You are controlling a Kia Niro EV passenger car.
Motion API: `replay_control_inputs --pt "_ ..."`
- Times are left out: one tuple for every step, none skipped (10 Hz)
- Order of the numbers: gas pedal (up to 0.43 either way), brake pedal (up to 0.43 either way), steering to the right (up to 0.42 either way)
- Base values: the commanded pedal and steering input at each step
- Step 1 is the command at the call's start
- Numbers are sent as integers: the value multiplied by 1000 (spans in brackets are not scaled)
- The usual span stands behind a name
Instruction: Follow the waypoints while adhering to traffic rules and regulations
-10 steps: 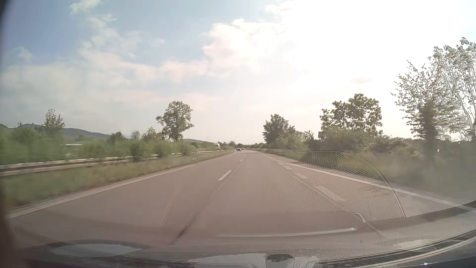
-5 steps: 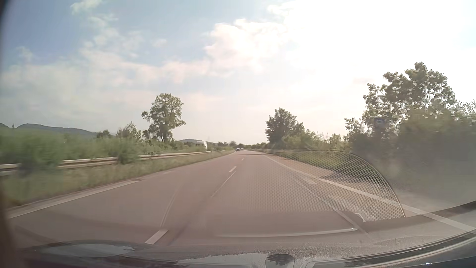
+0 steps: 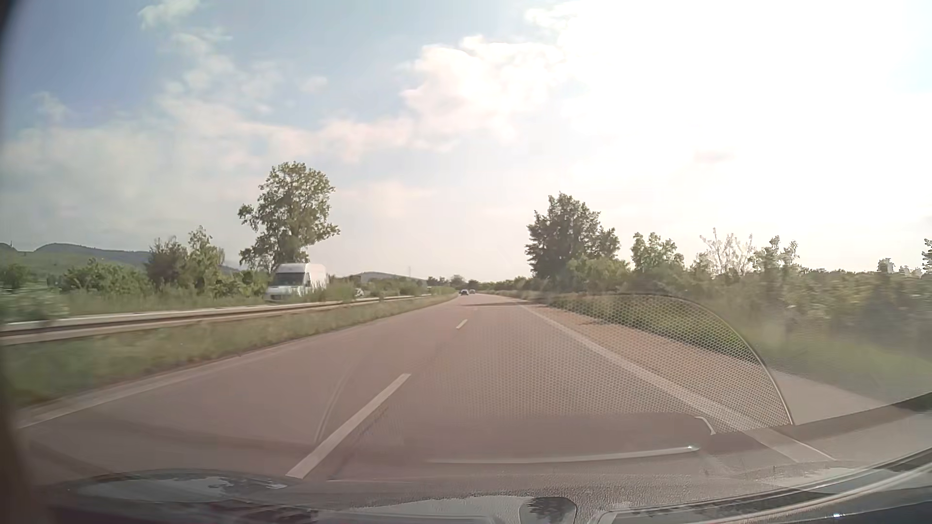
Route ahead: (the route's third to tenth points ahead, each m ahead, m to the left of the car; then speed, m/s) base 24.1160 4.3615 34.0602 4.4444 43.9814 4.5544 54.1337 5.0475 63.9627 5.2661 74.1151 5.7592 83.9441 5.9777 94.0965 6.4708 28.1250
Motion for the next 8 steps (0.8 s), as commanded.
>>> replay_control_inputs --pt "197 0 -3" --pt "197 0 -3" --pt "189 0 -3" --pt "189 0 -4" --pt "189 0 -4" --pt "189 0 -4" --pt "189 0 -4" --pt "189 0 -4"
